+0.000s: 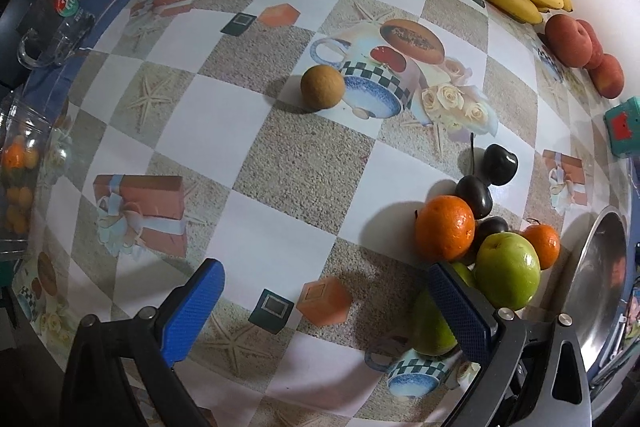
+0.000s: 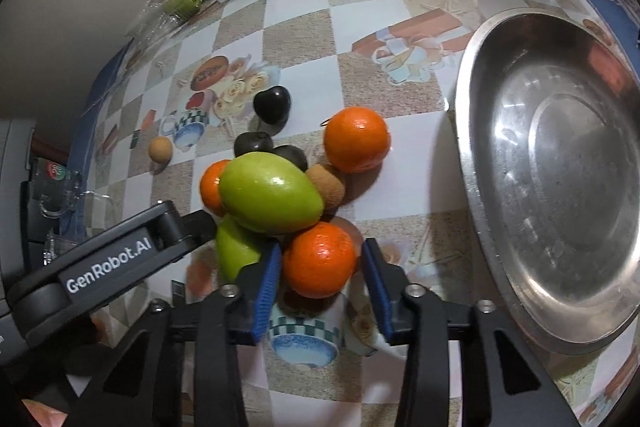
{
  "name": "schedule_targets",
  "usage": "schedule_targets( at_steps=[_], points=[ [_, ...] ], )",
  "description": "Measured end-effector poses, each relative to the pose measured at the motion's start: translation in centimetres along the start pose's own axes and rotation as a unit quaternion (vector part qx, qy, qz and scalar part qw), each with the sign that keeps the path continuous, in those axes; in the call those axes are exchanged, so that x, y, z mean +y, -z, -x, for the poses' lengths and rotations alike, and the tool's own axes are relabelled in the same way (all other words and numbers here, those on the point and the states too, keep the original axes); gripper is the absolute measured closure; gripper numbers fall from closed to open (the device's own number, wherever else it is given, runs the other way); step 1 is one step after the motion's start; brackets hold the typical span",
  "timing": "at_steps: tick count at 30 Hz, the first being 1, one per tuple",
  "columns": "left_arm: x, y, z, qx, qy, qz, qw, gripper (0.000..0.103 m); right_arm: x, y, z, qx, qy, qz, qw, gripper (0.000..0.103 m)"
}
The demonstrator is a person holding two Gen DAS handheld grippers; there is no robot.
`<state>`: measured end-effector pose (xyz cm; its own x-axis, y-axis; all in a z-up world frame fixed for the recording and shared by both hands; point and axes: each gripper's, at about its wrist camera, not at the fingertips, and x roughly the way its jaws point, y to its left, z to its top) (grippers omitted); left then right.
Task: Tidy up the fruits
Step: 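Grasp a tangerine from the pile with the right tool, then grasp a green mango with the left tool while the right tool holds the tangerine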
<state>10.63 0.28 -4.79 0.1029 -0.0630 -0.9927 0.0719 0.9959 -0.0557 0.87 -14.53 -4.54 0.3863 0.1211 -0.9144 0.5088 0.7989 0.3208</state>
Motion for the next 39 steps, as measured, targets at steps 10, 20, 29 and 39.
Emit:
schedule_targets(
  at_steps=[10,20,29,39],
  points=[
    [0.0,0.3,0.2,0.005,0.019,0.006,0.9998,0.0,-0.3,0.1,0.8,-0.004,-0.005,-0.018,1.0,0.065],
    [0.6,0.3,1.0,-0.001,0.03,0.011,0.9995,0.0,-1.1,-0.1,4.9,-0.053,-0.013,-0.036,0.998,0.065],
    [-1.3,1.0,1.3,0.001,0.034,-0.02,0.9992,0.001,-3.3,-0.7,7.2,-0.085,0.0,-0.069,0.994,0.065],
    [-4.4,2.1,1.9,-0.003,0.027,-0.075,0.9968,0.01,-3.8,-0.8,7.2,-0.08,-0.012,-0.078,0.994,0.065]
  ],
)
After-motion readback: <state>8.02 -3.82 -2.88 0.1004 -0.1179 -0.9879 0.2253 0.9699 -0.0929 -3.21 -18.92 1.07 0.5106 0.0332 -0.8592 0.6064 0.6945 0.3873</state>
